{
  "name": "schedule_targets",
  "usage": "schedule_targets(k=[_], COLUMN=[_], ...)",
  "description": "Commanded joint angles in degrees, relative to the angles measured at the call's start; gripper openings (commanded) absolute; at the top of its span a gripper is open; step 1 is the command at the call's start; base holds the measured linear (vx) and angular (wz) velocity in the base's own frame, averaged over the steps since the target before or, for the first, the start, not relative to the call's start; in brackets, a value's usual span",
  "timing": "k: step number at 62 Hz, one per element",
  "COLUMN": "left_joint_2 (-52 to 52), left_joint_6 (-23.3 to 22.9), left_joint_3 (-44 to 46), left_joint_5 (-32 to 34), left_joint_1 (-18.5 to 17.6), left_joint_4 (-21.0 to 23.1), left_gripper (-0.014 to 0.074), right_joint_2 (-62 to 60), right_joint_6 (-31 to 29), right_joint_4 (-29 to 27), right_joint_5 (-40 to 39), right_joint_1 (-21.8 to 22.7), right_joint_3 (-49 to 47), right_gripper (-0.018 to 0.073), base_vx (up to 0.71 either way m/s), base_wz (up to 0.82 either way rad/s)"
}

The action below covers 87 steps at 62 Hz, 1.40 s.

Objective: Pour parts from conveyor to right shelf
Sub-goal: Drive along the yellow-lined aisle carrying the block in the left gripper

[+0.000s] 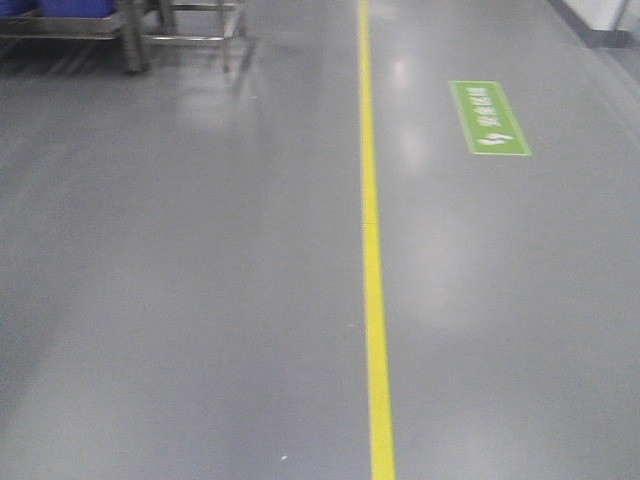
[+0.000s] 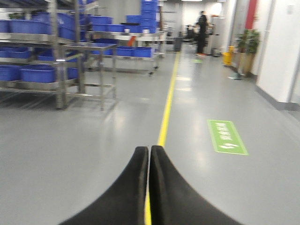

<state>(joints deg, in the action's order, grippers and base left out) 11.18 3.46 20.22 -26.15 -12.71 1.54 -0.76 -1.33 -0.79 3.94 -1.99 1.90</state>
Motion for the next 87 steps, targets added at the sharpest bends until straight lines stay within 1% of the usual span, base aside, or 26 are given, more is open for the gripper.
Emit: schedule_targets(k=[1, 21, 36, 57, 87], left_joint_2=[0.71, 0.71, 0.71, 0.71, 0.71], left_joint_6=[-0.11, -0.11, -0.11, -0.11, -0.11], left_joint_3=[1.52, 1.52, 1.52, 1.52, 1.52], left_joint_5=[4.74, 4.74, 4.74, 4.74, 4.74], left_joint_1=[-0.26, -0.26, -0.26, -0.26, -0.26], left_joint_4=[0.17, 0.17, 0.17, 0.17, 0.17], left_gripper=[-0.0006, -0.0006, -0.0006, -0.0006, -0.0006], right_joint_2=[-0.83, -0.83, -0.83, -0.83, -0.83], right_joint_6=[-0.25, -0.25, -0.25, -0.25, -0.25], right_joint_4=[0.16, 0.16, 0.16, 0.16, 0.16], right_joint_5=[-4.29, -4.29, -4.29, -4.29, -4.29], right_joint_1=[0.35, 0.35, 0.35, 0.35, 0.35], right_joint_3=[0.83, 0.83, 0.83, 0.83, 0.83], right_gripper=[-0.0009, -0.0009, -0.0009, -0.0009, -0.0009], base_vx=[0.15, 0.19, 0.28, 0.43, 0.55], base_wz=[-0.66, -0.60, -0.28, 0.15, 0.23])
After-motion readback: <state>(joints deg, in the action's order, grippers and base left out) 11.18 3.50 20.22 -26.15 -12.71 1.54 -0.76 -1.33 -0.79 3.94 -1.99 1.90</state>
